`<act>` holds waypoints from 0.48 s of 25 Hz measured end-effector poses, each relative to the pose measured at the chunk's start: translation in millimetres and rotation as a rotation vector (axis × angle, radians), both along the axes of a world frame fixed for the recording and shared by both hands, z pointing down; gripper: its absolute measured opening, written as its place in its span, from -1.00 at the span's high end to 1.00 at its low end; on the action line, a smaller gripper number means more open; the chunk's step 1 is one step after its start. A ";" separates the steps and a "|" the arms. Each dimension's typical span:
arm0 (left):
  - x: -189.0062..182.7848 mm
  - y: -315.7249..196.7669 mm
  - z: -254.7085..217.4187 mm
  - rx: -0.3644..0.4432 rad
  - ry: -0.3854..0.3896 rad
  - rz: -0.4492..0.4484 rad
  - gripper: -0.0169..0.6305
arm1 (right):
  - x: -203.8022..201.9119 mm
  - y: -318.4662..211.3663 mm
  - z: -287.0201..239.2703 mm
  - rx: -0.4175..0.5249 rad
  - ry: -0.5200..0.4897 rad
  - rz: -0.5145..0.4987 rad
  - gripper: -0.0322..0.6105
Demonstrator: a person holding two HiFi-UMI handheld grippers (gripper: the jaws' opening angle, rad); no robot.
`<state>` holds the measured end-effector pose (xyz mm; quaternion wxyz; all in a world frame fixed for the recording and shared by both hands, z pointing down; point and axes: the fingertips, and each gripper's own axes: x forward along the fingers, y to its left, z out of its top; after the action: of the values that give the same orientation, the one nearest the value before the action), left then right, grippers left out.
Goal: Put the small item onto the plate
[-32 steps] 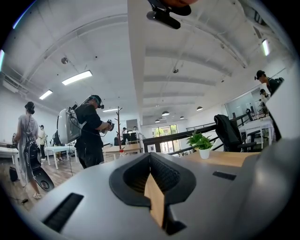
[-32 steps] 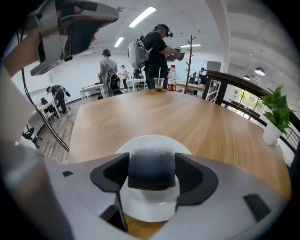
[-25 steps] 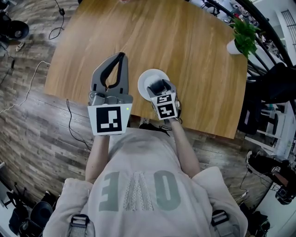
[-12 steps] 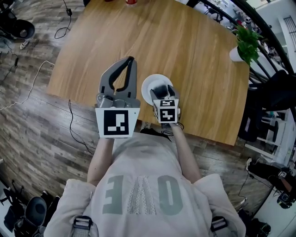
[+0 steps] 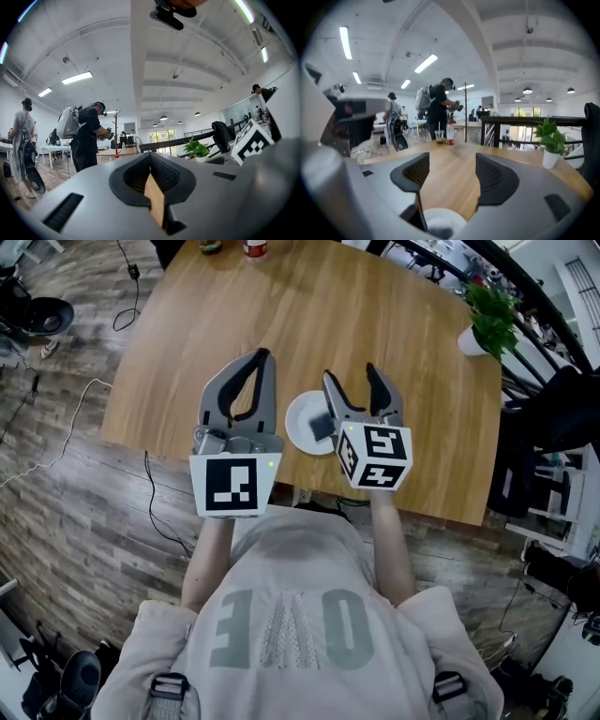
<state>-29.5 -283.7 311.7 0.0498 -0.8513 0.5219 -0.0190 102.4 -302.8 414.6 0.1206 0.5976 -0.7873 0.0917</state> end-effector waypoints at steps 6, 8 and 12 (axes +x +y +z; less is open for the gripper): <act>11.9 2.5 -31.8 0.063 0.024 0.038 0.92 | 14.4 20.5 -124.6 0.321 -0.087 0.101 0.84; 17.0 6.3 -44.6 0.086 0.038 0.058 0.92 | 18.0 36.1 -157.1 0.421 -0.122 0.109 0.85; 25.9 14.2 -68.4 0.136 0.062 0.092 0.92 | 30.2 66.3 -193.1 0.548 -0.133 0.148 0.85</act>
<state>-3.6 -269.5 243.3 0.0922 -0.8691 0.4838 0.0453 132.6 -236.5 221.5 -0.1044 0.6566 -0.7431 -0.0766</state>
